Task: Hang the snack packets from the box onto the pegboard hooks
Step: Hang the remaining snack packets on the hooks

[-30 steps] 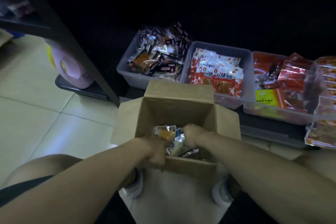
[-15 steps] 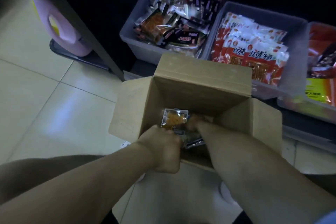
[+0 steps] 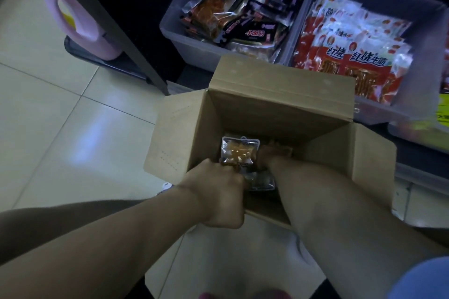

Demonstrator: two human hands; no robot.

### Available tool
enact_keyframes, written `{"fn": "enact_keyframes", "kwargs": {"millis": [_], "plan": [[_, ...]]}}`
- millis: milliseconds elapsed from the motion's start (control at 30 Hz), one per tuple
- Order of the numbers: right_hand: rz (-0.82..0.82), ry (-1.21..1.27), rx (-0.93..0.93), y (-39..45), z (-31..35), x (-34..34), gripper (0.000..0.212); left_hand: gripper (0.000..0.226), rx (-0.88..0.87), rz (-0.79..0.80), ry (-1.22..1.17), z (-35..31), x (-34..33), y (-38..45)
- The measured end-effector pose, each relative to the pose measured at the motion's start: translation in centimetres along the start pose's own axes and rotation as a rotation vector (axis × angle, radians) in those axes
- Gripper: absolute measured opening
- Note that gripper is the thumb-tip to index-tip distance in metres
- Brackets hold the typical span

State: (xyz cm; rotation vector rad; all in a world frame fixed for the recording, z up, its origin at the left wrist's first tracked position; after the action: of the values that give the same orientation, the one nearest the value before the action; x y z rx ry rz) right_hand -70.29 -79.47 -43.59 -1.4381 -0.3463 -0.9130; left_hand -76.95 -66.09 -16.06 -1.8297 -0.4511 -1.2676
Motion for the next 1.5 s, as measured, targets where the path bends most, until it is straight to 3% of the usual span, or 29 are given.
{"fn": "enact_keyframes", "kwargs": {"millis": [100,267,367,433,567,733,833,900,1100,1200,1500], "plan": [[-0.097,-0.167,0.081,-0.9,0.7,0.3,0.082,0.034,-0.028,-0.028,0.011,-0.1,0.3,-0.1],[-0.076,-0.109,0.042,-1.5,0.4,0.1,0.066,0.037,-0.029,-0.011,-0.034,-0.2,0.4,-0.4],[0.005,-0.037,0.024,1.2,-0.8,-1.8,0.091,0.029,0.000,0.011,-0.049,-0.4,0.9,-0.5],[0.052,-0.046,0.048,3.0,-1.6,-3.5,0.097,0.014,0.006,0.013,-0.055,-0.4,1.1,-0.4],[0.062,-0.111,0.006,-1.0,-0.6,-0.7,0.087,0.017,0.013,0.012,-0.040,-0.5,1.3,-0.5],[0.030,-0.083,0.048,2.5,-1.4,-2.7,0.089,0.019,0.017,0.011,-0.039,-0.4,1.1,-0.6],[0.094,-0.036,0.083,0.9,-0.5,-1.7,0.060,0.036,0.017,0.010,-0.050,-0.2,1.0,-0.5],[0.133,0.006,0.093,-0.6,0.0,-0.4,0.051,0.037,0.022,0.007,-0.060,-0.2,0.9,-0.4],[0.175,0.109,0.092,-1.7,0.4,0.3,0.054,0.021,0.022,0.013,-0.046,-0.1,0.7,-0.3],[0.149,0.119,0.114,-2.2,0.8,0.2,0.056,0.026,0.007,0.012,-0.047,-0.4,0.6,-0.2],[-0.043,-0.285,0.337,-8.7,5.4,10.5,0.043,0.035,0.095,0.043,-0.033,-0.7,2.4,0.0]]}}
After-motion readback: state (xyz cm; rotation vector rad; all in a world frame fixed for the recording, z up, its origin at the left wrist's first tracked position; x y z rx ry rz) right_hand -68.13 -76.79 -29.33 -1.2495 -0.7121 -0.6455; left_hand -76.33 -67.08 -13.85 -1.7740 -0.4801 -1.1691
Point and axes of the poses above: each hand's wrist, its own y-axis towards the middle knuckle, its own x-axis out of the back of the hand, z = x × y, the point moved 6 cm from there along y, towards the middle knuckle, and after that the axes turned 14 degrees about -z, right-handed, at the moved point
